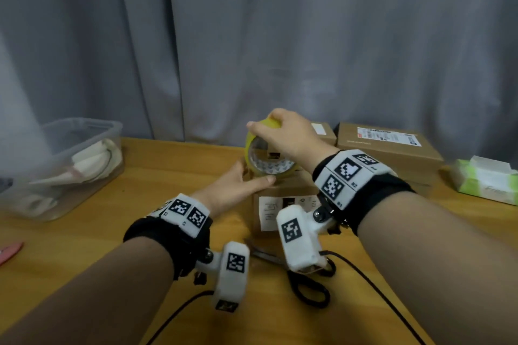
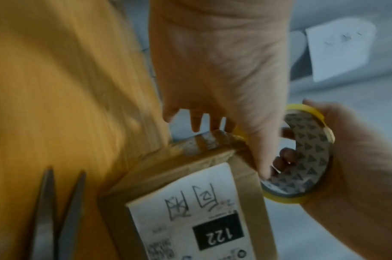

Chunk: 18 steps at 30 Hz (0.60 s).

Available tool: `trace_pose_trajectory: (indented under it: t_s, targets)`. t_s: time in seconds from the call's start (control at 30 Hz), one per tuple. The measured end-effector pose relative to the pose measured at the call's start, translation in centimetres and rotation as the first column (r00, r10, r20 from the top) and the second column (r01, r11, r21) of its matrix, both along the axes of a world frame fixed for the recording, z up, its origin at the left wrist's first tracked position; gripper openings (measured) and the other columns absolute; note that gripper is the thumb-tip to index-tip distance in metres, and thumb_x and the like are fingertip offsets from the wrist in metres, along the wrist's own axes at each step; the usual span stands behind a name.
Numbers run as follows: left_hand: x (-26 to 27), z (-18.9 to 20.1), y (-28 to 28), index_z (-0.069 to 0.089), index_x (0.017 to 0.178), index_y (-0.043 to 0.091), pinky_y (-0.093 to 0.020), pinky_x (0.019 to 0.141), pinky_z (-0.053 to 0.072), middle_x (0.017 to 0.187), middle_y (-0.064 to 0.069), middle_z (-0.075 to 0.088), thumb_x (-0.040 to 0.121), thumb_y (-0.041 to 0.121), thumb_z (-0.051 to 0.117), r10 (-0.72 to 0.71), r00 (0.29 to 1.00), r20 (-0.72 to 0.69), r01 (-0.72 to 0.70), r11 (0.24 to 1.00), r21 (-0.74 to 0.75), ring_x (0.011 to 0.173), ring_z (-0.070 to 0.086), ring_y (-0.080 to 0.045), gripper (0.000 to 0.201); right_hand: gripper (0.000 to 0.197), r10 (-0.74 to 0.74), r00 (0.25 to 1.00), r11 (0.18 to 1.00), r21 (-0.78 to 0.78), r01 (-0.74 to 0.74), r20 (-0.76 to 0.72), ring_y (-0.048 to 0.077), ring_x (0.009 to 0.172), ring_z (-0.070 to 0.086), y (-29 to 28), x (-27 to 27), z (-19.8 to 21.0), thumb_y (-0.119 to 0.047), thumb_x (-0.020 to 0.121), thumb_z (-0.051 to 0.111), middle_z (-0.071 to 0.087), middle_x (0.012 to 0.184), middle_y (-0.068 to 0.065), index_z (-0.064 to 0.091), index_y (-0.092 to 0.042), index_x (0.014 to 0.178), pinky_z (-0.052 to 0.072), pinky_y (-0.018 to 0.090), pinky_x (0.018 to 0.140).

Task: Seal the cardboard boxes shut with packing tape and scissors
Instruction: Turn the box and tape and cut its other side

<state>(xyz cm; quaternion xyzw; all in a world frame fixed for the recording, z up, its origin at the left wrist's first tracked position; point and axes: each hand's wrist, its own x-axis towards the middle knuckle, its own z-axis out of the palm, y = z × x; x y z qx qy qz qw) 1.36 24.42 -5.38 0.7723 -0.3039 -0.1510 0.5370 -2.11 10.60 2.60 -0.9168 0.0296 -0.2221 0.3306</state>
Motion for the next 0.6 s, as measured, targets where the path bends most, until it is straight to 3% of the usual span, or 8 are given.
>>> trace_pose_trajectory:
  t_s: [0.07,0.17,0.23,0.3,0.37,0.43,0.5,0.6]
  targets:
    - [-0.3,-0.3,-0.6,0.031,0.135,0.033,-0.011,0.085,0.039,0.121,0.018,0.047,0.089,0.035,0.062,0.033,0.996,-0.082,-0.035,0.999,-0.016,0.114,0.046,-0.003,0.056,0.038,0.014,1.0,1.0,-0.018,-0.014,-0.023,0.019,0.07,0.051,0.1,0.4,0.5,-0.05,0.083,0.063,0.049,0.065,-0.003,0.051,-0.017,0.071,0.038,0.031,0.061]
    - [-0.2,-1.3,-1.0,0.032,0.136,0.04,-0.028,0.103,0.032,0.141,0.008,0.039,0.079,0.049,0.064,0.085,0.99,-0.113,-0.092,0.994,-0.058,0.129,0.037,-0.012,0.066,0.035,0.019,0.998,0.995,-0.092,-0.023,-0.053,0.017,0.07,0.055,-0.7,0.2,1.5,-0.047,0.081,0.066,0.057,0.068,0.0,0.063,-0.012,0.081,0.041,0.03,0.061]
    - [0.0,-1.6,-0.9,0.034,0.134,0.041,-0.034,0.109,0.029,0.144,0.005,0.035,0.072,0.056,0.062,0.07,0.991,-0.111,-0.076,0.996,-0.051,0.131,0.035,-0.014,0.069,0.033,-0.058,0.993,0.973,-0.226,0.034,-0.099,0.018,0.072,0.055,-2.3,-0.6,2.5,-0.046,0.082,0.065,0.059,0.07,0.0,0.065,-0.013,0.083,0.043,0.03,0.061]
    - [0.1,-1.6,-0.9,0.037,0.134,0.04,-0.034,0.107,0.033,0.142,0.002,0.037,0.077,0.055,0.062,0.051,0.993,-0.107,-0.055,0.998,-0.036,0.128,0.039,-0.017,0.063,0.037,-0.179,0.964,0.894,-0.441,0.075,-0.199,0.022,0.079,0.058,-4.7,-1.8,3.4,-0.049,0.079,0.065,0.061,0.074,0.002,0.069,-0.014,0.087,0.048,0.032,0.069]
    - [0.0,-1.4,-1.0,0.037,0.136,0.039,-0.029,0.098,0.036,0.141,-0.001,0.038,0.086,0.047,0.059,0.041,0.995,-0.086,-0.044,0.998,-0.035,0.123,0.043,-0.019,0.056,0.042,-0.269,0.924,0.829,-0.554,0.079,-0.272,0.023,0.087,0.059,-6.4,-2.9,3.8,-0.055,0.077,0.065,0.064,0.082,0.0,0.072,-0.019,0.098,0.05,0.034,0.076]
    - [-0.4,-1.4,-1.2,0.035,0.138,0.037,-0.025,0.093,0.036,0.141,-0.002,0.037,0.09,0.042,0.056,0.045,0.997,-0.057,-0.048,0.998,-0.046,0.122,0.043,-0.018,0.053,0.051,-0.326,0.92,0.776,-0.618,0.128,-0.218,0.024,0.102,0.057,-7.1,-3.5,3.3,-0.063,0.078,0.06,0.063,0.1,0.0,0.067,-0.027,0.114,0.046,0.037,0.086]
    - [-0.8,-1.3,-1.2,0.032,0.142,0.035,-0.022,0.097,0.031,0.145,0.001,0.032,0.093,0.042,0.052,0.045,0.999,-0.013,-0.045,0.999,-0.021,0.126,0.038,-0.014,0.054,0.062,-0.322,0.938,0.826,-0.522,0.21,-0.132,0.025,0.114,0.053,-7.6,-3.9,2.6,-0.07,0.077,0.058,0.06,0.118,0.001,0.061,-0.03,0.124,0.042,0.04,0.095]
    - [-1.1,-0.3,-0.6,0.029,0.146,0.028,-0.025,0.111,0.017,0.153,0.004,0.02,0.093,0.046,0.048,0.074,0.974,0.214,-0.108,0.982,0.152,0.14,0.021,-0.013,0.06,0.066,-0.229,0.97,0.961,-0.18,0.211,-0.084,0.018,0.105,0.054,-8.1,-5.1,1.4,-0.067,0.078,0.06,0.06,0.116,0.0,0.06,-0.023,0.126,0.042,0.029,0.087]
